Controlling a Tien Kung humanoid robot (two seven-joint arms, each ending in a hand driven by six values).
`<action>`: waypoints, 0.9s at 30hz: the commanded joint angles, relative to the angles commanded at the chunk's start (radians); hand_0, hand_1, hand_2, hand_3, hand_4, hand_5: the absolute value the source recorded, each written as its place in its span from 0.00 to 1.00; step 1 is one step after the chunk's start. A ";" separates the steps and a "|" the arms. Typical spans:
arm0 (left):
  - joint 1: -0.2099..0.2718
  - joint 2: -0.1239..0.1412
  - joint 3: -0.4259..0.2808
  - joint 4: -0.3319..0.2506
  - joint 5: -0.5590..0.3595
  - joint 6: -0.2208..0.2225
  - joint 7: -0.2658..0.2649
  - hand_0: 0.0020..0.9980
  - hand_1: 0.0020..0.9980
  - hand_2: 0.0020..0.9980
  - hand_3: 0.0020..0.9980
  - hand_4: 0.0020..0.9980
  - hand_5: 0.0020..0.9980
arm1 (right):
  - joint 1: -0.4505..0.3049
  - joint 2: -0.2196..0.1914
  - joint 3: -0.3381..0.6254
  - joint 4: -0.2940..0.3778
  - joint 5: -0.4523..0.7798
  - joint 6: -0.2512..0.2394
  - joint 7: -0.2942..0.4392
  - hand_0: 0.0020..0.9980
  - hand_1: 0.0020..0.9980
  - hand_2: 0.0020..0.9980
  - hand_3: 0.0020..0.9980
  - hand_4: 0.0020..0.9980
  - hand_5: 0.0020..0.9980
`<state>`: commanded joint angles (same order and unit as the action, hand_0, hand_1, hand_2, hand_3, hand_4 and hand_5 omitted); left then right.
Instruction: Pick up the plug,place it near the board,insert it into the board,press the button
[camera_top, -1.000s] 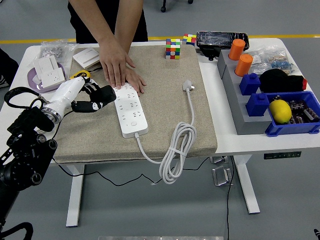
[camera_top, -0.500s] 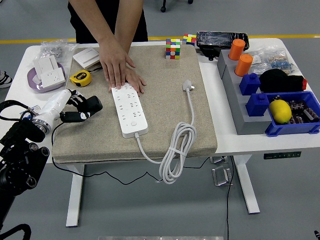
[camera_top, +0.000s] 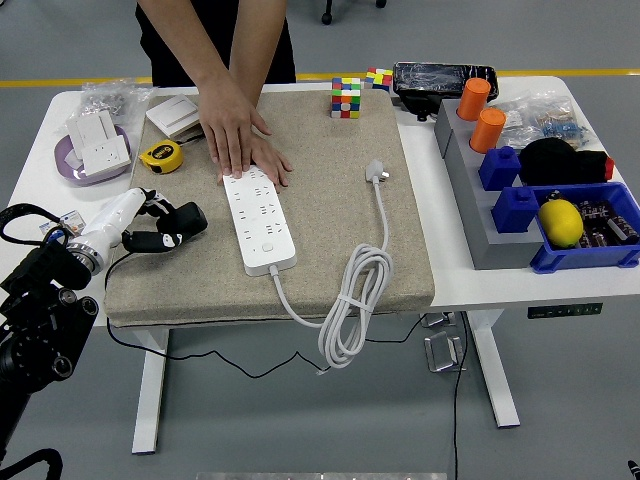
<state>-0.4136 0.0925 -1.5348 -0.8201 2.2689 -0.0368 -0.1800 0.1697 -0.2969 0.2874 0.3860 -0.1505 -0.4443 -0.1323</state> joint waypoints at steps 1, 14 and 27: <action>-0.001 0.000 -0.001 -0.001 0.000 -0.002 -0.001 0.87 0.90 0.86 0.82 1.00 0.48 | 0.000 0.000 0.000 0.000 0.000 0.000 0.000 0.83 0.76 0.75 0.78 1.00 1.00; 0.017 -0.004 -0.008 -0.080 -0.057 -0.034 -0.002 1.00 1.00 1.00 0.96 1.00 0.94 | 0.000 0.002 0.005 0.000 0.001 0.000 0.000 0.83 0.76 0.75 0.78 1.00 1.00; 0.184 -0.069 -0.025 -0.435 -0.573 -0.092 0.172 1.00 1.00 0.99 0.95 1.00 1.00 | -0.003 0.006 0.003 -0.002 0.002 0.000 0.000 0.83 0.76 0.75 0.78 1.00 1.00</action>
<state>-0.2301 0.0234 -1.5594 -1.2548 1.6960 -0.1290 -0.0076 0.1664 -0.2910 0.2908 0.3836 -0.1488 -0.4443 -0.1328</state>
